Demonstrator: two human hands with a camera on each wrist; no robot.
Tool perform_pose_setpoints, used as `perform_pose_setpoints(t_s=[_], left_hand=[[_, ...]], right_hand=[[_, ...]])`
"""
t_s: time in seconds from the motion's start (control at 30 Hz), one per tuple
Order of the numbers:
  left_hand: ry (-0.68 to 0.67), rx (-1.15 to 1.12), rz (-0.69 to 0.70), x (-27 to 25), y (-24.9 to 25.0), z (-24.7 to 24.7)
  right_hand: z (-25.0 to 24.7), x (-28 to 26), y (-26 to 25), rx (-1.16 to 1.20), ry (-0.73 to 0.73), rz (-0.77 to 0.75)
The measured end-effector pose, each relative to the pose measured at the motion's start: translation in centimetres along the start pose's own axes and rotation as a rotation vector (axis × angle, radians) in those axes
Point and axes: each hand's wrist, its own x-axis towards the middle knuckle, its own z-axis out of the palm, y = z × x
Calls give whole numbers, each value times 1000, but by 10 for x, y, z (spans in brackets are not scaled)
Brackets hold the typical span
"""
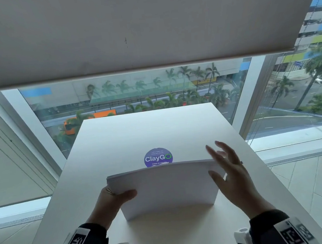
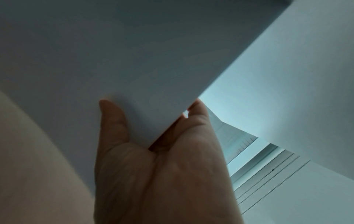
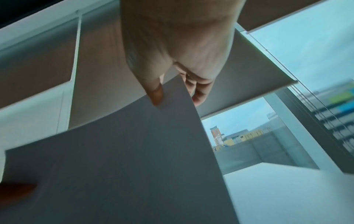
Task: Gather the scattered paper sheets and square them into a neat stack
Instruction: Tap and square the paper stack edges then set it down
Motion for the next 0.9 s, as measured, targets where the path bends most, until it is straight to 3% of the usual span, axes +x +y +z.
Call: perform_pose_setpoints(t_s=[0.07, 0.2, 0.3, 0.53, 0.77, 0.9], left_hand=[[-28, 3, -30, 2, -4, -3], [-39, -5, -61, 6, -8, -6], [-62, -19, -67, 5, -8, -6], [-95, -37, -59, 3, -10, -6], [182, -49, 70, -4, -14, 11], [215, -68, 99, -7, -14, 14]], right_hand=[[0, -3, 3, -93, -58, -103], [-9, 2, -4, -156, -62, -88], [-7, 7, -12, -202, -145, -169], [-1, 22, -8, -242, -92, -165], [4, 26, -18, -234, 100, -66], [7, 25, -27, -261, 165, -67]])
